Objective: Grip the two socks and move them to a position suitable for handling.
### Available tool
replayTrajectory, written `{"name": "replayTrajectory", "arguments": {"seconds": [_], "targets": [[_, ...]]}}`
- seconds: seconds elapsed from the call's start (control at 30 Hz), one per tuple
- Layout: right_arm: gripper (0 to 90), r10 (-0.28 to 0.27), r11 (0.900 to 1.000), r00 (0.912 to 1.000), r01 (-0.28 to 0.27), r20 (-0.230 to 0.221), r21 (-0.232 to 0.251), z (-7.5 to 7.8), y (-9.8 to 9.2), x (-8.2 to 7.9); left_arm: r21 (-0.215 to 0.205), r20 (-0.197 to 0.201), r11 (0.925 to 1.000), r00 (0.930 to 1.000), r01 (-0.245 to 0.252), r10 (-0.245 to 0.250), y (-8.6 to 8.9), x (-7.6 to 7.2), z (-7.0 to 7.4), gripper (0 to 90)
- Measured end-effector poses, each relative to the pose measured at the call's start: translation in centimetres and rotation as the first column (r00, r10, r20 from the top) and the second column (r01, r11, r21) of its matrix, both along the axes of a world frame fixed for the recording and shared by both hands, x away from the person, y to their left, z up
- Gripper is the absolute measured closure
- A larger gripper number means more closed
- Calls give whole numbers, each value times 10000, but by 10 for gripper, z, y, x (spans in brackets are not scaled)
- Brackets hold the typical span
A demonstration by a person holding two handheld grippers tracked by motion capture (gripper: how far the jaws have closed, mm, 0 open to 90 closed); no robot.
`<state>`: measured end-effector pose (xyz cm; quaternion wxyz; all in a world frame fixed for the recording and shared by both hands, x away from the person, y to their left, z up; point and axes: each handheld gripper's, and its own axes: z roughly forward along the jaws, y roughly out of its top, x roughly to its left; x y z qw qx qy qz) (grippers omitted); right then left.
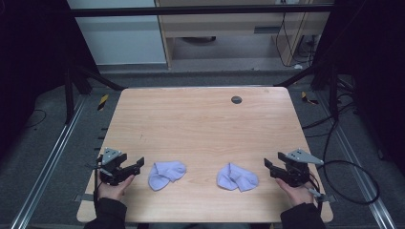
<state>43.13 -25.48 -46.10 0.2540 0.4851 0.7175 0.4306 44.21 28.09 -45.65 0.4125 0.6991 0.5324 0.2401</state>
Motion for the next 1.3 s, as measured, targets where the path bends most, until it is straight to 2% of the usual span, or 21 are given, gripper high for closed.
{"name": "replayTrajectory", "arguments": {"seconds": [0.13, 0.17, 0.23, 0.43, 0.5, 0.63, 0.77, 1.0, 1.03, 1.07, 1.17, 1.3], "targets": [[400, 146, 9993, 9999, -147, -6, -331, 2, 5, -1, 78, 65, 9997, 9997, 220, -221, -13, -4, 2, 252], [444, 278, 9983, 9996, -281, -53, -506, 3, 7, -3, 116, 64, 9990, 9990, 439, -440, -21, -6, 3, 252], [453, 406, 9973, 9992, -404, 25, -615, 6, 10, -5, 135, 92, 9980, 9981, 615, -616, -29, -8, 3, 252], [490, 696, 9964, 9976, -695, 2, -493, 17, 18, -10, 276, 75, 9941, 9945, 1047, -1049, -48, -10, 4, 258], [493, 737, 9964, 9972, -741, -107, -403, 19, 21, -10, 284, 225, 9935, 9935, 1106, -1113, -53, -9, 6, 262], [468, 923, 9952, 9954, -930, -259, -299, 21, 28, -12, 230, 306, 9924, 9921, 1211, -1218, -60, -9, 11, 274], [454, 1128, 9930, 9930, -1140, -358, -311, 23, 31, -14, 272, 345, 9887, 9884, 1473, -1482, -74, -8, 16, 288], [468, 1501, 9880, 9875, -1516, -470, -292, 21, 37, -21, 506, 267, 9799, 9806, 1928, -1943, -104, -8, 17, 312], [473, 1555, 9873, 9865, -1570, -519, -258, 20, 38, -22, 506, 267, 9799, 9806, 1928, -1943, -104, -8, 17, 315], [476, 1643, 9857, 9848, -1661, -565, -292, 19, 40, -23, 615, 234, 9766, 9779, 2058, -2076, -113, -8, 16, 319], [477, 1815, 9824, 9809, -1840, -696, -307, 16, 44, -26, 729, 150, 9722, 9744, 2226, -2242, -128, -8, 15, 327], [463, 1971, 9788, 9777, -2004, -720, -417, 10, 48, -29, 689, 118, 9639, 9659, 2572, -2585, -147, -9, 12, 343]]}}
